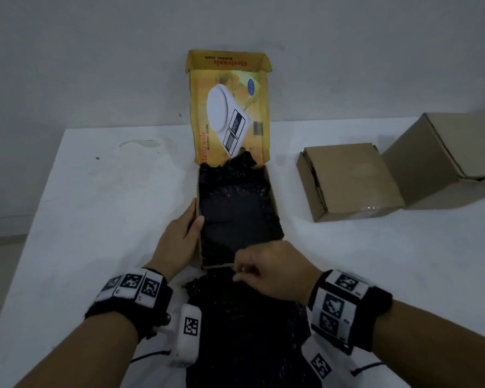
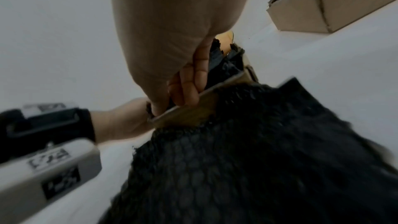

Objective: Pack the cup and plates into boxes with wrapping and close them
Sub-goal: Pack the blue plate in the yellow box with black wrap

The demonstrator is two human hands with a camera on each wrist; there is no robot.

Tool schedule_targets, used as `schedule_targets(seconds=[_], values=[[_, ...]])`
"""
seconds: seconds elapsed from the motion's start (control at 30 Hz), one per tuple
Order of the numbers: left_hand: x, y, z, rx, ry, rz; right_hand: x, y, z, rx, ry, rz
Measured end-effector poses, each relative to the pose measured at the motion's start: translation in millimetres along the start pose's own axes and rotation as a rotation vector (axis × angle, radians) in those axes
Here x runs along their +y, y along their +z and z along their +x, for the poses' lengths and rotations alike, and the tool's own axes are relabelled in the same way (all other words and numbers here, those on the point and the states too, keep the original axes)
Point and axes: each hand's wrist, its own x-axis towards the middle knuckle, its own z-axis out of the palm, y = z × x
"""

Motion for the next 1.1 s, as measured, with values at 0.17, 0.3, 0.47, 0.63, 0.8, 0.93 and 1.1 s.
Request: schedule_targets(seconds=[0.17,0.3,0.47,0.63,0.8,0.93,1.1], values=[[3.9,5.5,-2.6,0.034,0.028,0.006,5.4,34.2,-28.2,-0.180,0.004,-0.186],[4.5,5.5,-2.1,0.026,0.035,0.017,4.5,35.4,-31.5,-0.097,0.091,-0.145],[5.9,5.2,-2.7,0.005,0.021,-0.004,2.5,15.8,-33.9,0.039,0.073,-0.135],[7.8,5.7,-3.2,0.006,0.004,0.009,-7.0,25.3,-37.1,-0.354,-0.072,-0.213],[6.7,5.0,-3.1,-0.002,-0.013,-0.010,-6.4,31.6,-31.2,-0.275,-0.088,-0.239],[2.9,4.8,-3.2,-0.014,-0.025,-0.009,-0.6,9.5,-28.2,-0.130,-0.077,-0.093],[-0.5,4.5,-2.9,-0.003,-0.014,-0.067,18.1,-39.4,-17.4,0.107,0.252,0.201]])
